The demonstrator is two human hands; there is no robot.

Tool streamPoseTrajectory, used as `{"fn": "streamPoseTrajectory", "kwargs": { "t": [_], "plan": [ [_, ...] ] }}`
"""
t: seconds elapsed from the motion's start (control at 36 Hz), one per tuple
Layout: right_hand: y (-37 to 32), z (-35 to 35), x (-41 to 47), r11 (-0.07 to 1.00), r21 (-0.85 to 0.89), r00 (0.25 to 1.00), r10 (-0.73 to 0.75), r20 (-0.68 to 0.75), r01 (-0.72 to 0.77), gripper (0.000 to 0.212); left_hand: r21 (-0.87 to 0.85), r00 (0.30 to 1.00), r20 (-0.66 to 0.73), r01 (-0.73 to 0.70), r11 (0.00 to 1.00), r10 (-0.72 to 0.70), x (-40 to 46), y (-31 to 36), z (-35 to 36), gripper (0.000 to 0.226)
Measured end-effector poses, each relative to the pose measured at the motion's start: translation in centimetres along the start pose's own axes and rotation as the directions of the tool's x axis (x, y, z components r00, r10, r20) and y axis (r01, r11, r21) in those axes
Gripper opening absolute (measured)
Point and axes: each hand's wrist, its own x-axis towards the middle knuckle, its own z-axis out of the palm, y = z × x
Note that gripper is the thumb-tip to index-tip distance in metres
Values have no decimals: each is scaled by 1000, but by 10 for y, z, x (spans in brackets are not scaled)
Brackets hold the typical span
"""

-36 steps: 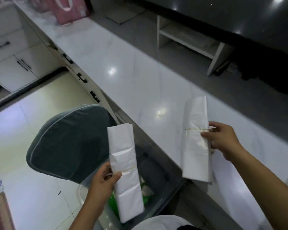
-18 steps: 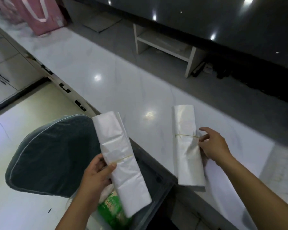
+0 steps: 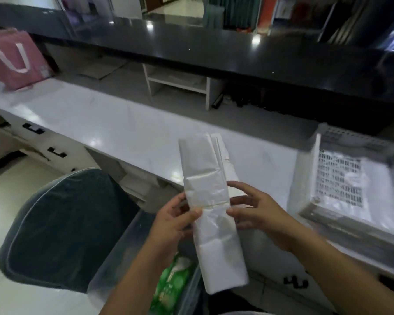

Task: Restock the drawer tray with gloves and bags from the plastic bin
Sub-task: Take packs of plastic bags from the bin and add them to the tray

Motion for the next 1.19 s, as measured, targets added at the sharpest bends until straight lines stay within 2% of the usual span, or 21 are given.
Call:
{"fn": "streamPoseTrajectory", "kwargs": {
  "t": [0.14,0.22,0.33,0.56,0.67,0.78,0.83,0.92,0.97,1.06,1.14,1.17,1.19],
  "plan": [
    [10,-6,-62,996,14,979,-89,-185,93,65,22,976,216,4,1000,-9,-14,-14,37,55],
    [14,-26,-86,993,-1,948,-110,-299,116,68,-1,967,253,35,999,-33,-16,-19,68,53],
    [19,-57,-104,991,-8,920,-130,-370,137,71,7,953,296,66,998,-66,-14,-24,109,51],
    [28,-126,-104,975,159,940,-98,-327,157,76,147,947,294,91,985,-131,30,-25,179,65],
    [24,-183,-89,954,248,940,-79,-333,168,75,229,930,326,95,969,-168,73,-22,226,60],
    [26,-248,-72,950,260,922,-61,-382,170,75,295,907,366,100,950,-209,126,-26,278,50],
    [29,-280,-62,943,291,909,-31,-415,165,73,337,910,358,82,938,-208,154,-31,299,44],
    [35,-320,-43,928,343,887,31,-460,145,72,497,964,211,37,867,-162,193,-46,317,46],
    [39,-340,-28,929,350,875,69,-480,118,73,564,970,127,102,820,-208,211,-59,317,52],
    [44,-353,-5,944,322,868,95,-487,77,76,571,931,115,223,790,-346,218,-74,311,46],
    [52,-349,15,975,222,913,109,-393,-21,79,546,890,156,284,788,-429,219,-84,299,40],
    [54,-346,19,989,122,930,120,-348,-83,80,529,877,168,305,792,-450,219,-85,294,40],
    [54,-343,21,987,-49,938,131,-320,-154,82,516,867,180,319,795,-465,220,-85,291,39]
  ]
}}
